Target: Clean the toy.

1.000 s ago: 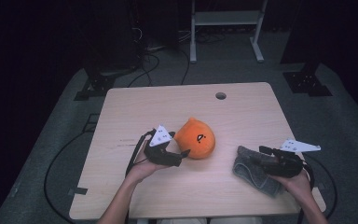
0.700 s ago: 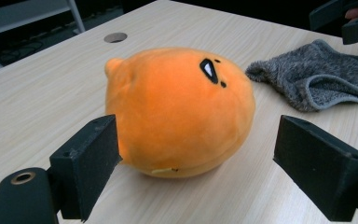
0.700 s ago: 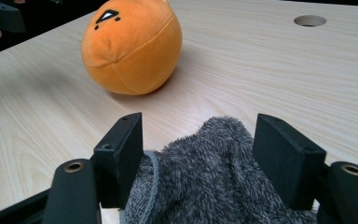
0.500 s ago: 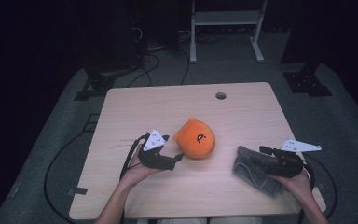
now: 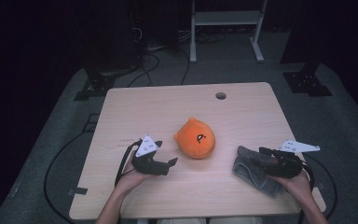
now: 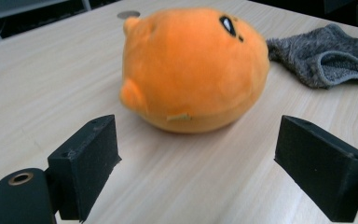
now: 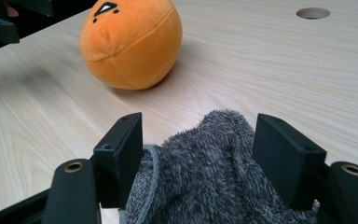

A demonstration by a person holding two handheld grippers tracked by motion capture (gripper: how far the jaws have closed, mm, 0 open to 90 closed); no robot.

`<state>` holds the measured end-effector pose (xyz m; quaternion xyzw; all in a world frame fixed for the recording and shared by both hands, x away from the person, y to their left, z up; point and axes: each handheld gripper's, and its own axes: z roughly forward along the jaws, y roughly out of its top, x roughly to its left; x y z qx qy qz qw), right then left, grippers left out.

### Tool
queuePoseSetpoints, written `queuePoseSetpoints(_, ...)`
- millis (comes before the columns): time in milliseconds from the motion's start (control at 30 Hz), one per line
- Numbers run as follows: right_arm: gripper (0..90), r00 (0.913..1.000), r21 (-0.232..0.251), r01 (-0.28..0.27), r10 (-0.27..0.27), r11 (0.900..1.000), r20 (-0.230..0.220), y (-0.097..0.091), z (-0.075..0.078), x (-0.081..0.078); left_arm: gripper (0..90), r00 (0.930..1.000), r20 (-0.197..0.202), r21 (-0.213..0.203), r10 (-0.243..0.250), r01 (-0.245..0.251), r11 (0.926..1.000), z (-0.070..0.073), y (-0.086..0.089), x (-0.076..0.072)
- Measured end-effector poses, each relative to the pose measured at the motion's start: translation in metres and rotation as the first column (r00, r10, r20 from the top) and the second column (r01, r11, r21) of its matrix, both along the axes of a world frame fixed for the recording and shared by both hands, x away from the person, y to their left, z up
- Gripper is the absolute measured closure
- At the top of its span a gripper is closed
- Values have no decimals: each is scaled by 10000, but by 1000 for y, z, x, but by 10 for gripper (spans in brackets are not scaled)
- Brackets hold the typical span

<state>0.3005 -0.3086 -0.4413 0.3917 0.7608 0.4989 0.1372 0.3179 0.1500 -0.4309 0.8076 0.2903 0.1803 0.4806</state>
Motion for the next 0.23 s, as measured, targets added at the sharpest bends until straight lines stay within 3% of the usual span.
queuePoseSetpoints(133, 325, 10000, -49, -31, 31, 10000, 28, 1, 0, -1, 123, 9992, -71, -200, 403, -404, 9990, -12, 10, -6)
queuePoseSetpoints(200, 342, 9999, -151, -10, 12, 9999, 100, 2, -1, -2, 127, 9934, -64, -424, 1145, -1146, 9925, -20, 13, -10)
queuePoseSetpoints(233, 343, 10000, -137, -33, 34, 9999, 90, 3, -2, -2, 127, 9916, -211, -437, 1276, -1284, 9908, -24, 13, -11)
